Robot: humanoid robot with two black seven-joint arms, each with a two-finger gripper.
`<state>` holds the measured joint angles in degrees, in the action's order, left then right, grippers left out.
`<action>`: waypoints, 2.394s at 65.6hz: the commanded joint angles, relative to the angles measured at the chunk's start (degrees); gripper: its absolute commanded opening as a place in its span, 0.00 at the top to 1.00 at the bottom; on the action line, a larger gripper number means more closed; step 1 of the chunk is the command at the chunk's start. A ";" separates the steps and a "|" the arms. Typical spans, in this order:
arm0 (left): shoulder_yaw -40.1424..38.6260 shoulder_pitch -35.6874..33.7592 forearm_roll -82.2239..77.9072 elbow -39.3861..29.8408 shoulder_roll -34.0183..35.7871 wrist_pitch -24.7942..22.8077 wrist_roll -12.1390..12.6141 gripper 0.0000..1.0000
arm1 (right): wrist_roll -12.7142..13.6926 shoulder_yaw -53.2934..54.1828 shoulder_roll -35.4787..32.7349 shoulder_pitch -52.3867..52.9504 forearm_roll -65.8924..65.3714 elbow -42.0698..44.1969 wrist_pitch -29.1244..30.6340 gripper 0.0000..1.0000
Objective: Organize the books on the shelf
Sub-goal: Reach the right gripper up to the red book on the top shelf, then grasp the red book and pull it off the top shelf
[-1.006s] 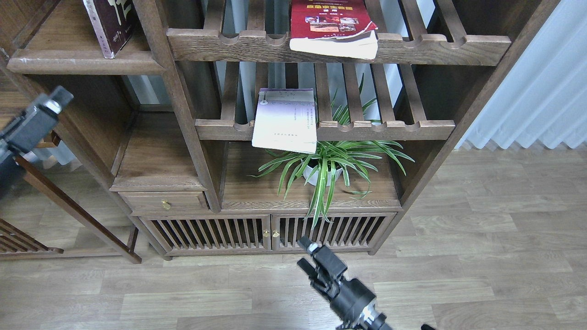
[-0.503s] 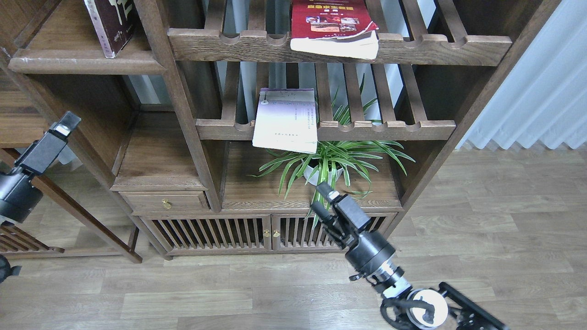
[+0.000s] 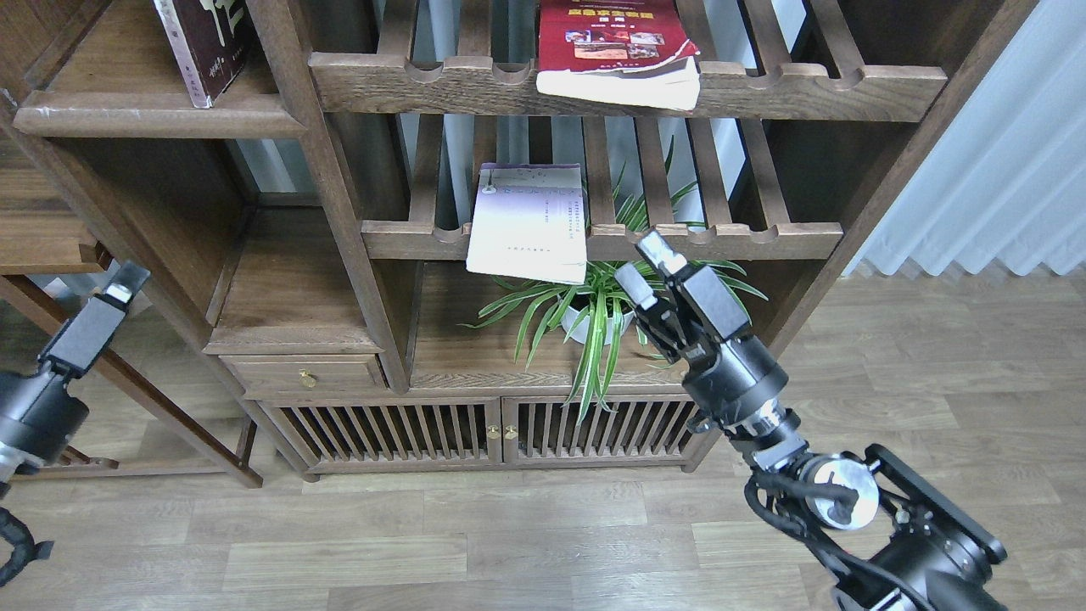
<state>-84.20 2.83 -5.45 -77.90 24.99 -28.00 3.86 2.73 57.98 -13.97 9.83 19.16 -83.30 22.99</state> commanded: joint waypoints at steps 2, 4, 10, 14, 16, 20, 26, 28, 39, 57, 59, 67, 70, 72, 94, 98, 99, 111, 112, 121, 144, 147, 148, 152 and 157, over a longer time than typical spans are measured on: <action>-0.26 0.42 0.00 0.29 -0.03 0.00 0.00 0.01 | -0.09 0.12 1.75 3.61 -0.17 -0.02 -6.46 0.01; -0.26 0.42 0.00 0.47 -0.03 0.00 0.00 0.01 | -0.27 0.38 2.36 4.84 -0.26 0.07 -8.92 0.01; -0.35 0.42 0.00 0.73 -0.03 0.00 0.00 0.01 | -2.11 1.78 3.68 7.56 -0.26 0.42 -12.79 0.01; -0.35 0.59 0.00 0.91 -0.03 0.00 0.00 0.01 | -3.08 2.40 4.82 10.02 -0.35 0.86 -15.16 0.01; -0.35 0.77 0.00 1.17 -0.03 0.00 0.00 0.01 | -3.08 2.40 4.74 11.08 -0.35 0.95 -15.69 0.01; -0.35 0.77 0.00 1.70 -0.03 0.00 0.00 0.01 | -3.08 2.84 4.91 12.66 -0.35 1.04 -16.22 0.01; -0.35 0.77 0.00 1.96 -0.03 0.00 0.00 0.01 | -3.26 3.11 5.18 14.25 -0.44 1.21 -17.63 0.01; -0.35 0.86 0.00 1.96 -0.03 0.00 0.00 0.01 | -3.60 3.19 5.44 14.77 -0.44 1.21 -18.50 0.01; -0.35 0.86 0.00 2.23 -0.03 0.00 0.00 0.01 | -5.45 3.19 5.97 16.36 -0.44 1.65 -20.88 0.01; -0.35 0.86 0.00 2.31 -0.12 0.00 -0.08 0.01 | -7.65 3.28 7.64 19.87 -0.61 4.90 -25.54 0.01; -0.35 0.86 0.00 2.31 -0.12 0.00 -0.09 0.01 | -8.52 3.28 7.64 20.49 -0.61 5.60 -25.71 0.01; -1.05 1.21 0.00 2.31 -0.12 0.00 -0.09 0.01 | -11.60 3.46 8.25 23.04 -0.52 8.95 -25.80 0.09; -1.22 1.39 0.00 2.40 -0.12 0.00 -0.09 0.01 | -12.04 4.33 8.43 23.39 -0.52 9.39 -25.63 0.15; -1.22 1.47 0.00 2.31 -0.12 0.00 -0.09 0.01 | -12.04 5.12 8.61 23.39 -0.52 9.48 -25.63 0.18; -1.40 1.56 0.00 2.40 -0.12 0.00 -0.09 0.01 | -12.13 5.92 10.36 22.78 -0.52 9.48 -24.49 0.71; -1.40 1.56 0.00 2.40 -0.12 0.00 -0.09 0.01 | -12.13 6.09 10.37 22.34 -0.61 9.48 -21.86 0.95; -1.40 1.56 0.00 2.40 -0.12 0.00 -0.09 0.01 | -11.96 6.09 10.37 22.16 -0.61 9.65 -20.37 0.96; -1.58 1.56 0.09 2.31 -0.03 0.00 -0.09 0.01 | -11.87 5.39 10.37 19.97 -2.02 10.53 -16.93 0.97; -1.58 1.56 0.09 2.31 -0.03 0.00 -0.09 0.01 | -11.96 5.48 10.37 19.53 -1.93 10.36 -16.84 0.97; -1.49 1.56 0.44 2.14 -0.12 0.00 -0.09 0.01 | -11.96 6.71 9.93 16.54 -1.58 6.41 -16.40 0.97; -1.40 1.39 0.53 2.31 -0.30 0.00 -0.09 0.01 | -11.52 8.38 9.66 1.95 -1.31 -3.27 -10.34 0.97; -1.05 1.47 0.53 2.40 -0.30 0.00 -0.09 0.01 | -11.43 8.29 10.01 -0.95 -1.31 -4.23 -8.41 0.97; -0.96 1.47 0.53 2.40 -0.30 0.00 -0.09 0.01 | -11.34 8.29 10.10 -1.65 -1.31 -4.50 -8.05 0.97; -0.61 1.47 0.62 2.84 -0.30 0.00 -0.09 0.01 | -11.25 8.38 10.80 -5.61 -1.40 -5.82 -6.47 0.97; -0.52 1.47 0.62 2.93 -0.39 0.00 -0.09 0.01 | -10.90 8.55 11.24 -9.39 -1.49 -7.22 -4.45 0.97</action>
<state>-85.02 4.28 -4.89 -75.22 24.70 -28.00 3.78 -8.58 66.39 -3.44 6.07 17.84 -88.50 15.63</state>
